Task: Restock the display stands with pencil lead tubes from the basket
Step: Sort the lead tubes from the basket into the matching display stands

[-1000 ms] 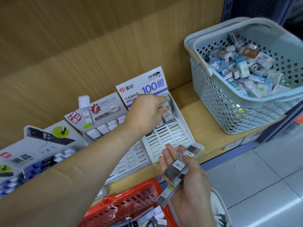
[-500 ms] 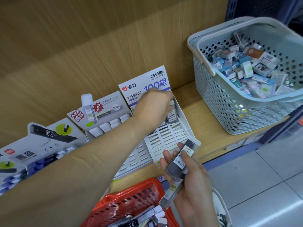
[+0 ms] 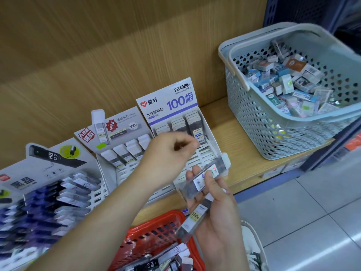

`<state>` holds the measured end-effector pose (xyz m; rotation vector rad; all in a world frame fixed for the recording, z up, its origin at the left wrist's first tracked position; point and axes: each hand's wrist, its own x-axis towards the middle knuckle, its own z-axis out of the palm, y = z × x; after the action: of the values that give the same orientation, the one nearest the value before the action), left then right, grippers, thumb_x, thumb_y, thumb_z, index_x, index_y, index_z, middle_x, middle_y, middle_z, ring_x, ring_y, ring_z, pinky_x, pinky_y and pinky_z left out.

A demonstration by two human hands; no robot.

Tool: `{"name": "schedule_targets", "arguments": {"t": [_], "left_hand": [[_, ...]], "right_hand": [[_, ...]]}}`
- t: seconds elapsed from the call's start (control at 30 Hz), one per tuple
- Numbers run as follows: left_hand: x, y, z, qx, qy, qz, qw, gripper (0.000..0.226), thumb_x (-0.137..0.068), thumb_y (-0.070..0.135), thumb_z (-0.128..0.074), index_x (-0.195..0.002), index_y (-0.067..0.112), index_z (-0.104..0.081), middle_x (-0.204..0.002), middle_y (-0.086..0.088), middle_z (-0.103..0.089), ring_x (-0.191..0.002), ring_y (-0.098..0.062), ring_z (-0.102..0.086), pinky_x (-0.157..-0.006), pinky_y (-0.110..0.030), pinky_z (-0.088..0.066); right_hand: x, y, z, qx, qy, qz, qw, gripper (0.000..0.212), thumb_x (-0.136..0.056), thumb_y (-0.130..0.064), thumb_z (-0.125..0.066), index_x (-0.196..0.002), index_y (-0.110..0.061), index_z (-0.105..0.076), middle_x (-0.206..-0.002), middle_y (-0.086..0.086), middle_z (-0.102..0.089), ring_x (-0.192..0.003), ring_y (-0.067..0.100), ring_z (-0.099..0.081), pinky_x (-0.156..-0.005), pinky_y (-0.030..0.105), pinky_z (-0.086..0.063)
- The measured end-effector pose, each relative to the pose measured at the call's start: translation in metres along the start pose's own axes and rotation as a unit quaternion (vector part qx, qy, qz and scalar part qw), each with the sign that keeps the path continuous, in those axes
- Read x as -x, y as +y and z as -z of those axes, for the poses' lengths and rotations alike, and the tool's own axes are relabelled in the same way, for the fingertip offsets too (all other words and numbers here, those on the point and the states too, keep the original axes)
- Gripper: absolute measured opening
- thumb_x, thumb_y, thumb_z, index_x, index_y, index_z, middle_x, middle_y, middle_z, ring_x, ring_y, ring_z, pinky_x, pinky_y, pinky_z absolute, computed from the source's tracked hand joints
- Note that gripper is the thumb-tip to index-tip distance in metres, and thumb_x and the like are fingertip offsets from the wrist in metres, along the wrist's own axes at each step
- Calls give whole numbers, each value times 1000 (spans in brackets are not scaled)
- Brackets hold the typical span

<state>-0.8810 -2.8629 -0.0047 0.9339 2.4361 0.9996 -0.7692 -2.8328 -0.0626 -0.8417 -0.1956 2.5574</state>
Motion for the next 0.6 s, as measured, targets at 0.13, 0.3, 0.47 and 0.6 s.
{"name": "schedule_targets", "arguments": {"t": [0.13,0.3,0.47,0.6], "left_hand": [[36,-6,1,232,-81,70,967,30,-88,29,-59,-118,31,-64,-93,8,-71,-90,-7,-64,-81,-29,-51],[40,-10,10,329,-65,75,939,40,-77,26,-65,-116,21,-64,-92,-3,-72,-62,-18,-64,-70,-26,-54],[33,-17,24,246,102,62,962,9,-75,19,-76,-84,17,-76,-66,6,-67,-56,-5,-53,-52,-18,-45],[33,-22,35,195,136,58,970,7,-79,19,-75,-85,17,-75,-62,2,-62,-49,-8,-49,-47,-18,-41]], "right_hand": [[9,1,-5,1,-67,-80,995,22,-89,-28,-56,-93,-10,-68,-54,2,-46,-34,5,-37,-30,14,-27],[13,9,0,-73,-222,-203,951,31,-97,-35,-58,-112,-8,-67,-50,-1,-40,-32,3,-31,-29,14,-26],[11,10,-2,44,-139,-165,975,60,-89,-62,-50,-98,-6,-71,-60,7,-50,-32,4,-29,-29,13,-21],[10,10,-4,130,-96,-79,984,56,-91,-52,-51,-109,-2,-68,-70,11,-60,-38,5,-31,-33,15,-19]]}}
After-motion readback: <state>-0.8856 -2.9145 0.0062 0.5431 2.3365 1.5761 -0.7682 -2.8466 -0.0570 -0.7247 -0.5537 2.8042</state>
